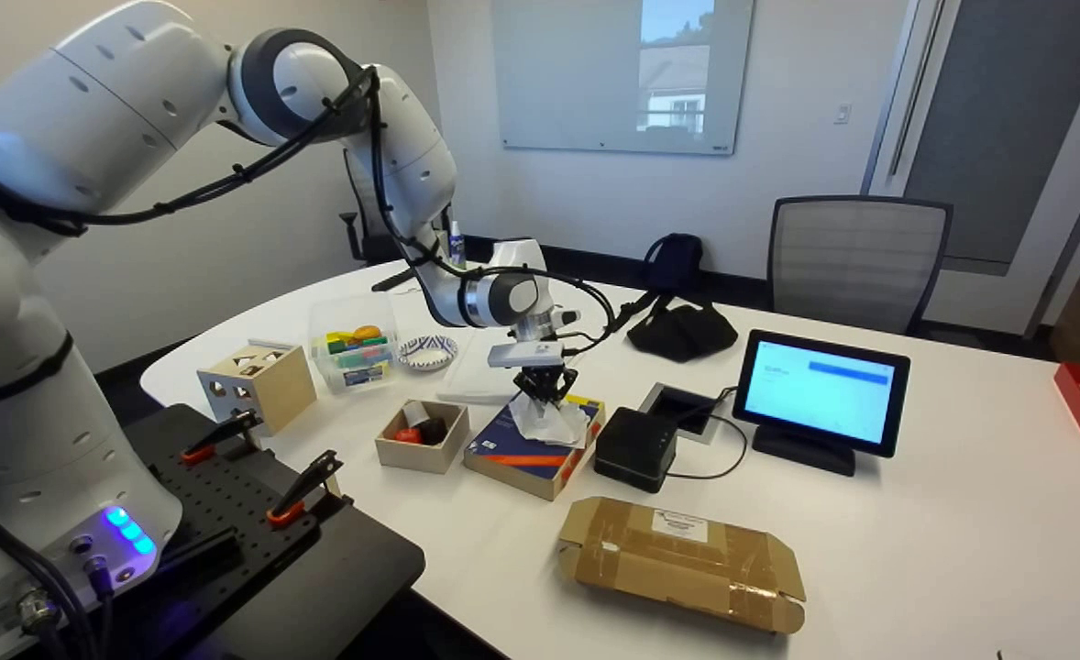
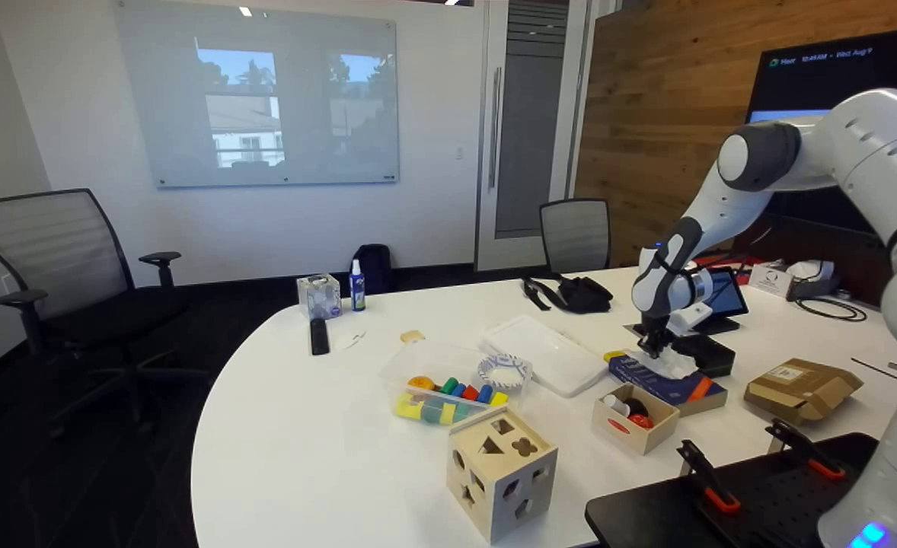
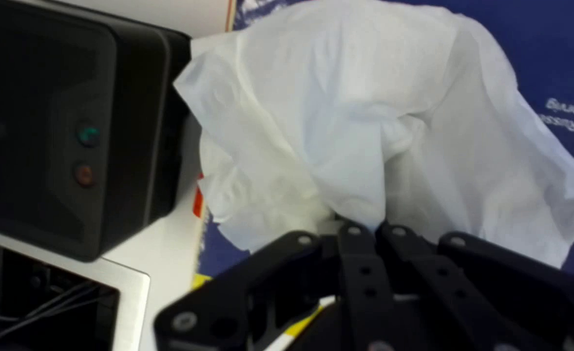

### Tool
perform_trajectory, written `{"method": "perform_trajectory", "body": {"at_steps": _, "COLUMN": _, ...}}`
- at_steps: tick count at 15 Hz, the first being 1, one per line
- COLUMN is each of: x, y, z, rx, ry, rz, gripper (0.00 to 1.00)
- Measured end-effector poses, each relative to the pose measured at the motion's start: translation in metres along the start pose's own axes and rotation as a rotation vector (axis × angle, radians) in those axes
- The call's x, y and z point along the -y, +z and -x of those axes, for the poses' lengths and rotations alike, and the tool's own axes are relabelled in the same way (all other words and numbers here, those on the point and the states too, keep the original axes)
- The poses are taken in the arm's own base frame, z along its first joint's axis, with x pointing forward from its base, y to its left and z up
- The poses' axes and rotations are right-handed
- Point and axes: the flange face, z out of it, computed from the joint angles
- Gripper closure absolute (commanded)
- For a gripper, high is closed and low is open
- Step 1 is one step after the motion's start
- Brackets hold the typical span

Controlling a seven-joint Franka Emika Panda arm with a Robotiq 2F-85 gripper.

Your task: Pick up the napkin from the table and wipe the book

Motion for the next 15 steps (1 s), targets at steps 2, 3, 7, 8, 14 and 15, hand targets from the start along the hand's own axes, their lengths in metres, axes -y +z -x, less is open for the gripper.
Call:
{"method": "perform_trajectory", "body": {"at_steps": 2, "x": 0.020, "y": -0.005, "z": -0.011, "rx": -0.014, "ry": -0.052, "rz": -0.037, "gripper": 0.99}}
{"method": "perform_trajectory", "body": {"at_steps": 3, "x": 0.030, "y": -0.007, "z": -0.016, "rx": -0.012, "ry": -0.082, "rz": -0.061, "gripper": 0.99}}
{"method": "perform_trajectory", "body": {"at_steps": 7, "x": 0.053, "y": -0.014, "z": -0.024, "rx": 0.031, "ry": -0.154, "rz": -0.138, "gripper": 0.99}}
{"method": "perform_trajectory", "body": {"at_steps": 8, "x": 0.053, "y": -0.014, "z": -0.022, "rx": 0.045, "ry": -0.156, "rz": -0.139, "gripper": 0.99}}
{"method": "perform_trajectory", "body": {"at_steps": 14, "x": 0.019, "y": -0.004, "z": 0.008, "rx": 0.133, "ry": -0.028, "rz": -0.038, "gripper": 0.99}}
{"method": "perform_trajectory", "body": {"at_steps": 15, "x": 0.011, "y": -0.002, "z": 0.015, "rx": 0.147, "ry": 0.001, "rz": -0.014, "gripper": 0.99}}
